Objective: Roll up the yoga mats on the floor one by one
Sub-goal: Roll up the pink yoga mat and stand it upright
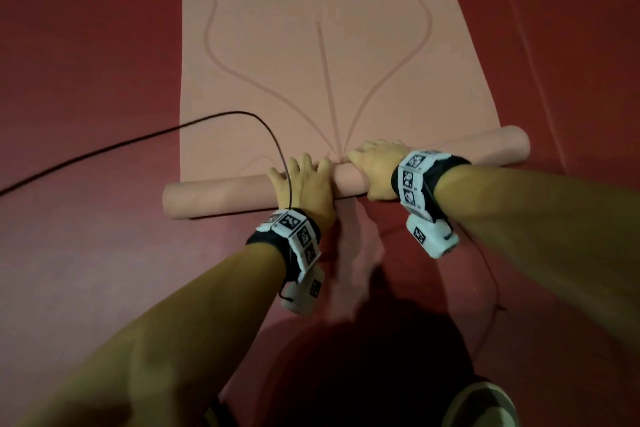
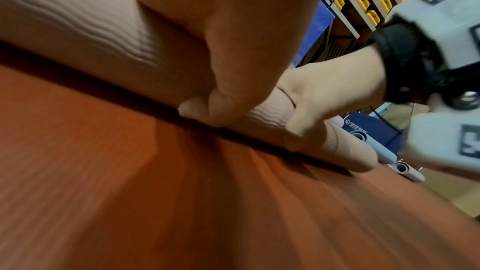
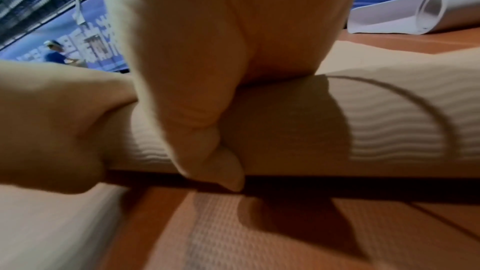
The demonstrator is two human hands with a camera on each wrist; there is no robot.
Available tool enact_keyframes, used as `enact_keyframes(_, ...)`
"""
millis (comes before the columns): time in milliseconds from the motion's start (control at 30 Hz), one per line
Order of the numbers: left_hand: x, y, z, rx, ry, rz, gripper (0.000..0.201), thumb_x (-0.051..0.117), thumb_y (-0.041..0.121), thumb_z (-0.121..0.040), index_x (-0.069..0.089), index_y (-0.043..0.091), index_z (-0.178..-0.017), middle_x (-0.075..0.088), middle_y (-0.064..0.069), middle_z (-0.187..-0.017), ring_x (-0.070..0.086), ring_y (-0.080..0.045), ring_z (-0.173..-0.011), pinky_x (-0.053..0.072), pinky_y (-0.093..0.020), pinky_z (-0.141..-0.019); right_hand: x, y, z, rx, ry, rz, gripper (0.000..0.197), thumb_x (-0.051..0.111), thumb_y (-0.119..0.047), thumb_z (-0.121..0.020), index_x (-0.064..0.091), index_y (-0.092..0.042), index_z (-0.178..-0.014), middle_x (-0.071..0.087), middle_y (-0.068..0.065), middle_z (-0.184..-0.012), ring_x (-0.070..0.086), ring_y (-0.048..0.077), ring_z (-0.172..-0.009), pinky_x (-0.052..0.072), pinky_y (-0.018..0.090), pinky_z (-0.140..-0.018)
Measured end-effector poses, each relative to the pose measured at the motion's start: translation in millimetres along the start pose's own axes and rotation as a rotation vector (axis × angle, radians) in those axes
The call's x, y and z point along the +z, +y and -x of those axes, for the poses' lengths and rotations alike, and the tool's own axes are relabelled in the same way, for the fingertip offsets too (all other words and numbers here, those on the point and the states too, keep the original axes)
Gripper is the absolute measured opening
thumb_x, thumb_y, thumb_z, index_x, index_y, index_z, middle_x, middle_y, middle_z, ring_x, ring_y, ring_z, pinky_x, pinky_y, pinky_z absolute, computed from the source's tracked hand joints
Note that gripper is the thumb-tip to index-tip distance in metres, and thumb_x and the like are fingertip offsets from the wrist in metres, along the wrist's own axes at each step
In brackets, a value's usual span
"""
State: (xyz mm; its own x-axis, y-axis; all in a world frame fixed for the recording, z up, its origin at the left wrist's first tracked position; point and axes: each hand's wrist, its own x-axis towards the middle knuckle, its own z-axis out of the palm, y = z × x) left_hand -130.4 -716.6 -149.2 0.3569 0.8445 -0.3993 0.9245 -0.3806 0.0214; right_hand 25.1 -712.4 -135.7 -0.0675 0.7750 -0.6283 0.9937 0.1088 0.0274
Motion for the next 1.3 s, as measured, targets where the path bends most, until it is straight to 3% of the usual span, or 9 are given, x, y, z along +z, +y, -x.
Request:
enact_keyframes(167, -12.2, -6.7, -21.0, 0.032, -0.08, 0.06, 0.052, 0.065, 0.025, -0.074, 0.047, 0.028, -0.123, 0.049, -0.004, -0.119, 0.044, -0.031, -0.117, 0.036, -0.053, -0.099, 3.7, -0.7, 0.7, 0.047, 0.091, 0.014, 0.065, 0.076, -0.026, -0.068, 0.043, -0.026, -0.125, 0.048, 0.006, -0.123, 0.046, 0.028, -0.116, 0.039, 0.042, -0.093)
enact_keyframes(267, -22.9, -10.5, -33.5, 0.05, -0.164, 0.106, 0.046, 0.062, 0.027, -0.079, 0.049, 0.027, -0.123, 0.052, -0.005, -0.121, 0.046, -0.032, -0.119, 0.036, -0.049, -0.1, 16.1, -3.8, 4.8, 0.08, 0.196, 0.135, 0.075, 0.075, -0.019, -0.067, 0.036, -0.025, -0.131, 0.043, 0.008, -0.126, 0.042, 0.029, -0.117, 0.036, 0.045, -0.095)
enact_keyframes(400, -27.8, -14.9, -43.1, 0.04, -0.227, 0.087, 0.048, 0.062, 0.03, -0.078, 0.049, 0.026, -0.125, 0.054, -0.005, -0.125, 0.048, -0.031, -0.122, 0.036, -0.053, -0.106, 13.1, -0.3, -2.2, 0.074, 0.184, 0.119, 0.074, 0.075, -0.018, -0.07, 0.036, -0.025, -0.133, 0.044, 0.008, -0.127, 0.043, 0.029, -0.118, 0.036, 0.047, -0.094)
enact_keyframes(633, -4.7, -2.3, -27.2, 0.033, 0.052, -0.018, 0.065, 0.07, 0.022, -0.067, 0.043, 0.023, -0.126, 0.044, -0.006, -0.119, 0.043, -0.032, -0.118, 0.033, -0.058, -0.105, -9.6, 11.7, -18.0, 0.016, 0.062, -0.054, 0.063, 0.075, -0.029, -0.067, 0.045, -0.028, -0.123, 0.054, 0.005, -0.116, 0.052, 0.029, -0.11, 0.041, 0.048, -0.092)
enact_keyframes(833, -24.9, -8.8, -56.2, 0.049, -0.099, 0.096, 0.053, 0.065, 0.027, -0.076, 0.048, 0.027, -0.126, 0.051, -0.006, -0.119, 0.046, -0.032, -0.115, 0.035, -0.046, -0.089, 8.9, 9.3, -14.4, 0.06, 0.274, 0.14, 0.084, 0.075, -0.021, -0.066, 0.034, -0.025, -0.139, 0.046, 0.009, -0.126, 0.044, 0.03, -0.116, 0.036, 0.045, -0.095)
enact_keyframes(933, -32.1, -12.7, -67.1, 0.05, -0.18, 0.097, 0.049, 0.064, 0.031, -0.077, 0.049, 0.029, -0.123, 0.054, -0.004, -0.118, 0.049, -0.031, -0.116, 0.035, -0.05, -0.097, 8.8, 11.7, -16.7, 0.065, 0.282, 0.168, 0.083, 0.074, -0.016, -0.067, 0.034, -0.025, -0.139, 0.046, 0.009, -0.127, 0.044, 0.03, -0.116, 0.036, 0.045, -0.095)
enact_keyframes(1000, -31.1, -11.6, -65.7, 0.031, -0.16, 0.09, 0.051, 0.064, 0.033, -0.076, 0.048, 0.027, -0.124, 0.052, -0.006, -0.122, 0.047, -0.032, -0.119, 0.033, -0.053, -0.101, 3.5, 14.0, -22.8, 0.056, 0.251, 0.129, 0.077, 0.074, -0.018, -0.069, 0.037, -0.025, -0.135, 0.047, 0.008, -0.126, 0.045, 0.03, -0.116, 0.036, 0.046, -0.095)
enact_keyframes(1167, -14.4, -1.8, -51.9, -0.001, 0.067, 0.039, 0.067, 0.072, 0.031, -0.064, 0.046, 0.026, -0.126, 0.045, -0.006, -0.123, 0.04, -0.032, -0.122, 0.028, -0.061, -0.108, -17.4, 24.6, -37.4, 0.006, 0.125, -0.002, 0.068, 0.078, -0.033, -0.069, 0.044, -0.025, -0.127, 0.053, 0.006, -0.12, 0.052, 0.03, -0.112, 0.041, 0.047, -0.093)
enact_keyframes(1300, -21.1, -5.0, -65.8, 0.017, 0.047, 0.084, 0.06, 0.069, 0.034, -0.068, 0.048, 0.025, -0.124, 0.049, -0.007, -0.121, 0.044, -0.033, -0.118, 0.032, -0.054, -0.101, -24.8, 28.8, -39.4, 0.0, 0.108, -0.048, 0.071, 0.079, -0.035, -0.064, 0.046, -0.027, -0.126, 0.054, 0.004, -0.118, 0.053, 0.029, -0.109, 0.042, 0.045, -0.092)
